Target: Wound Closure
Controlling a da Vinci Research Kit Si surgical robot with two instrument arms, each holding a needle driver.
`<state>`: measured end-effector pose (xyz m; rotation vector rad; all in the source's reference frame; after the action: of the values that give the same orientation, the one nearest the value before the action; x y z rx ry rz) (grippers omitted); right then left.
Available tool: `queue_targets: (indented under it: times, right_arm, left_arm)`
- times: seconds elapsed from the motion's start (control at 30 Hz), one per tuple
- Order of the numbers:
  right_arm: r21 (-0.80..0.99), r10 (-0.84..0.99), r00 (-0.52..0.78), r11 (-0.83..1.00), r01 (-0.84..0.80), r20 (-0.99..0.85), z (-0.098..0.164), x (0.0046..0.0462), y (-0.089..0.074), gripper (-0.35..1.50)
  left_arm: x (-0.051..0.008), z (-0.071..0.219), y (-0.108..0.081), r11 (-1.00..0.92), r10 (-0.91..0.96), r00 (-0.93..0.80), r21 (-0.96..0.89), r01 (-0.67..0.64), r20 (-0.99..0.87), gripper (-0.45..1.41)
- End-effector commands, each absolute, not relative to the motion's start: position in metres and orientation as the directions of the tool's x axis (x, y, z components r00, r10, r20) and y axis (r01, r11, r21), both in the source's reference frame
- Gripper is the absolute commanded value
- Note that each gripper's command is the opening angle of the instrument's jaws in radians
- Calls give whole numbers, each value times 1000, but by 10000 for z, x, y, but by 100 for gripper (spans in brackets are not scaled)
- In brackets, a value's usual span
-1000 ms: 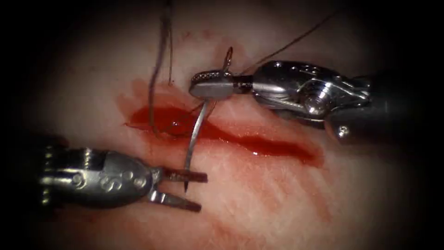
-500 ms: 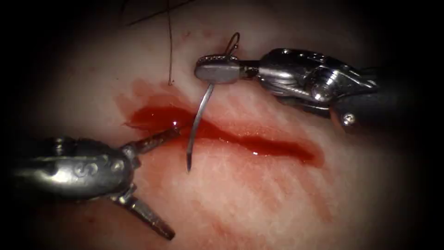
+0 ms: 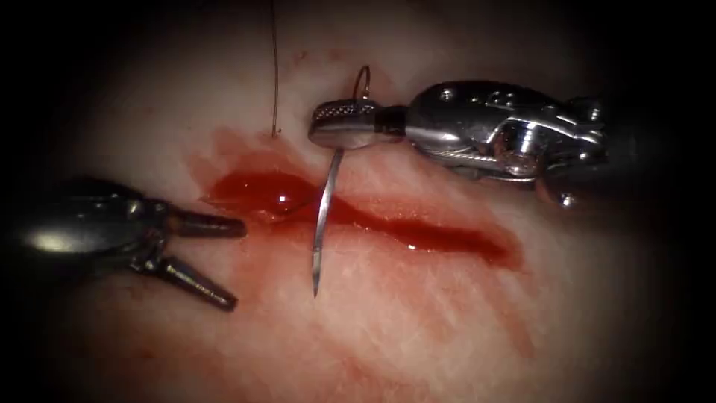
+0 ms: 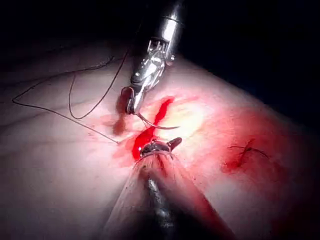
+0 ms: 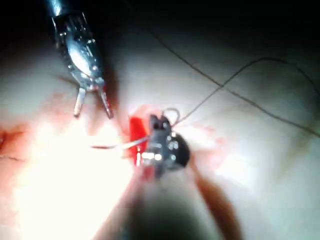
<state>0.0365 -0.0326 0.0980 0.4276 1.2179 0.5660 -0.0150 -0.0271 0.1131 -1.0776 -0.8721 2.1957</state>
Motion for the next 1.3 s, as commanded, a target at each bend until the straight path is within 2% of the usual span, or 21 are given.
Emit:
queue_targets:
  times: [0.03,0.33,0.67,0.87,0.9,0.97,1.0,1.07,1.1,1.13,1.17,1.2,1.3]
  right_arm:
    - [592,616,235,787,-172,-752,978,371,-325,-35]
    - [584,607,237,795,-164,-759,975,367,-328,-35]
    - [580,602,241,799,-161,-762,973,370,-332,-35]
    - [575,597,242,802,-158,-765,971,372,-335,-35]
    - [576,596,242,802,-155,-765,971,372,-336,-35]
    - [576,596,242,803,-157,-766,970,373,-337,-35]
    - [576,596,242,803,-156,-766,970,373,-337,-35]
    - [576,596,242,803,-155,-766,970,372,-338,-35]
    - [571,591,243,806,-153,-769,969,372,-339,-35]
    - [571,591,243,807,-153,-769,969,372,-339,-35]
    - [562,581,244,813,-150,-776,969,372,-339,-35]
    - [558,576,245,817,-148,-779,969,372,-340,-35]
    - [553,571,246,820,-144,-783,968,369,-340,-35]
  left_arm:
    - [-156,1142,-272,-650,691,-545,-738,-182,-474,59]
    - [-151,1182,-264,-645,692,-580,-728,-231,-429,57]
    - [-158,1197,-269,-613,705,-604,-747,-256,-372,42]
    - [-153,1196,-271,-608,703,-618,-749,-265,-351,2]
    - [-154,1197,-271,-607,702,-619,-750,-264,-351,2]
    - [-156,1195,-271,-606,703,-619,-751,-264,-350,15]
    - [-157,1194,-271,-606,705,-618,-750,-266,-350,5]
    - [-162,1188,-275,-626,695,-615,-735,-260,-373,-27]
    - [-164,1184,-278,-635,686,-617,-731,-251,-384,-27]
    - [-171,1173,-283,-666,656,-626,-713,-218,-422,0]
    - [-175,1168,-285,-682,640,-631,-703,-203,-439,14]
    - [-180,1161,-287,-702,620,-629,-690,-177,-469,19]
    - [-195,1143,-288,-748,576,-608,-653,-122,-546,19]
